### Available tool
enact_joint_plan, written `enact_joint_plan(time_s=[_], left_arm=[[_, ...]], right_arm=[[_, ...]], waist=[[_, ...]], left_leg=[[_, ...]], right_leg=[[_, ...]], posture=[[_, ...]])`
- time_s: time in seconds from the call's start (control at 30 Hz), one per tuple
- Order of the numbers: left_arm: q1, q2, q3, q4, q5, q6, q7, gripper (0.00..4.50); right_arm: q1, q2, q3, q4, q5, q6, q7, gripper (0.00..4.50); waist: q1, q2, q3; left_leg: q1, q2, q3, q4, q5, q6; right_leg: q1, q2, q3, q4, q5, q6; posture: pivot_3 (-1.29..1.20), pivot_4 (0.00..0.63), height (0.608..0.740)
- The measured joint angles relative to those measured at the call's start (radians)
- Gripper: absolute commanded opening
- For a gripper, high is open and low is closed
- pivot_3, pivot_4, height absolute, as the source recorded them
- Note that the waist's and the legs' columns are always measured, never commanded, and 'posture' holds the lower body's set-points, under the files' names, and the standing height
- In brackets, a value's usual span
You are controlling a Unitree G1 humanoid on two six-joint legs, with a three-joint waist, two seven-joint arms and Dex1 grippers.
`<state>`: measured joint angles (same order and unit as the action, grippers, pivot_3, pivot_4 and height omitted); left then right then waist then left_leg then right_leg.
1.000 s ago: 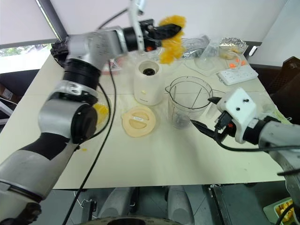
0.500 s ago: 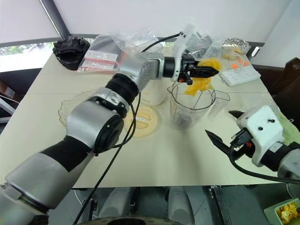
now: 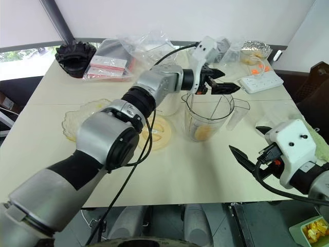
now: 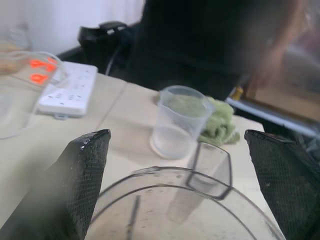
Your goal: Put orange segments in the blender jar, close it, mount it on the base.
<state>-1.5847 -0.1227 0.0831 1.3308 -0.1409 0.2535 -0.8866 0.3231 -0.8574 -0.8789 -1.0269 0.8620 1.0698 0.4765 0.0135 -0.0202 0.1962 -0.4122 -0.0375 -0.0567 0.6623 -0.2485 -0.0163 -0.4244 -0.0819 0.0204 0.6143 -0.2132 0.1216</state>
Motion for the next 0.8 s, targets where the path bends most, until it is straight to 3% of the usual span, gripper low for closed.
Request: enact_joint_plan(time_s=[0.17,0.33,0.7,0.8], left_arm=[[0.046,0.110,0.057,-0.040,-0.034,0.055,-0.015,4.46],[0.180,0.303,0.102,-0.226,-0.080,0.183,-0.023,4.46],[0.899,0.545,-0.059,-1.252,-0.114,0.506,-0.010,4.46],[1.070,0.590,-0.081,-1.411,-0.136,0.547,-0.012,4.46]], right_arm=[[0.055,0.002,0.035,0.037,-0.110,-0.062,0.002,4.50],[0.041,0.014,0.164,0.137,-0.239,-0.181,0.001,4.50],[0.053,0.118,0.228,0.365,-0.386,-0.357,0.021,4.50],[0.012,0.166,0.219,0.476,-0.409,-0.379,-0.008,4.50]], waist=[[-0.003,0.000,0.000],[-0.009,0.001,-0.001],[0.002,0.002,-0.001],[-0.004,0.003,-0.002]], left_leg=[[0.001,0.000,0.000,0.000,0.000,0.000],[0.003,0.001,-0.001,0.000,0.000,0.000],[0.004,0.001,-0.003,0.000,0.000,-0.001],[0.005,0.002,-0.001,0.000,0.000,-0.001]], right_leg=[[0.000,0.000,0.000,0.001,0.001,-0.001],[0.000,0.000,0.001,0.004,0.002,-0.002],[0.003,-0.002,0.004,0.003,0.000,-0.007],[0.004,-0.003,0.004,0.002,0.001,-0.008]], posture=[[0.00,0.150,0.740],[0.00,0.150,0.740],[0.00,0.150,0.740],[0.00,0.150,0.740]])
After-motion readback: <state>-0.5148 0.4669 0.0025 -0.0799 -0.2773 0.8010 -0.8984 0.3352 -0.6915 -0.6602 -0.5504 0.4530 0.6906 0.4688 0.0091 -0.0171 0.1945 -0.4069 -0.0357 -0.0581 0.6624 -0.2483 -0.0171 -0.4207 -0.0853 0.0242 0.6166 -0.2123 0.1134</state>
